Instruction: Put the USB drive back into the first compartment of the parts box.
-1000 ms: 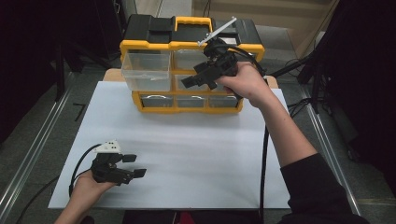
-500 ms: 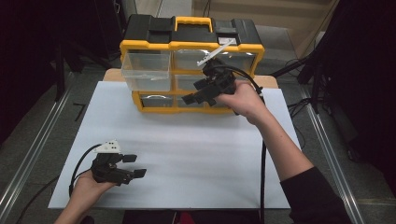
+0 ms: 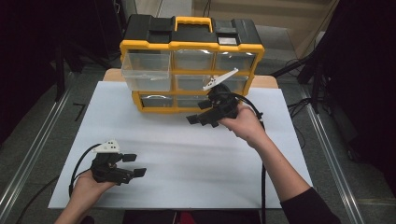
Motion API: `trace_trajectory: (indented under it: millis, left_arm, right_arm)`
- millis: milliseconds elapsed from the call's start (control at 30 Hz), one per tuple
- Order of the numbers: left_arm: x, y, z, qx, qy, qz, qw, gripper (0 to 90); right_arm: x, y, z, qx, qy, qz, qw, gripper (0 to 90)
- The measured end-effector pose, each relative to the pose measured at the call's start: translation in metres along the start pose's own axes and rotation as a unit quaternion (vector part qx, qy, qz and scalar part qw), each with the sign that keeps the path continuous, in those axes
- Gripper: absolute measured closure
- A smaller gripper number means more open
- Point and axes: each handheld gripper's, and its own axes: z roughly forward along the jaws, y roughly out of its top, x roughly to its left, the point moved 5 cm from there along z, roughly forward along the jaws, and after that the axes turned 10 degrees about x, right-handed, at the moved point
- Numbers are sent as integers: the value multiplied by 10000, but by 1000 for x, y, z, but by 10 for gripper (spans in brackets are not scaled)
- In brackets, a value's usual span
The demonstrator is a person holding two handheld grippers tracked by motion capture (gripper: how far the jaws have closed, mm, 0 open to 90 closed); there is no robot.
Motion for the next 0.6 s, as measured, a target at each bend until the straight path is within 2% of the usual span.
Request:
trace_trajectory:
  millis: [133, 233, 433, 600]
  left_arm:
    - [0, 0, 1, 10, 16, -16, 10000, 247]
    - [0, 0, 2, 25, -3, -23, 10000, 246]
    - [0, 1, 2, 1, -4, -32, 10000, 246]
    - [0, 1, 2, 14, -2, -15, 10000, 246]
  right_arm:
    - [-1, -15, 8, -49, 65, 60, 9999, 213]
    - [-3, -26, 14, -30, -22, 88, 10000, 213]
    - [-4, -46, 27, 49, 52, 194, 9998, 213]
    - [-3, -60, 34, -1, 51, 275, 9996, 213]
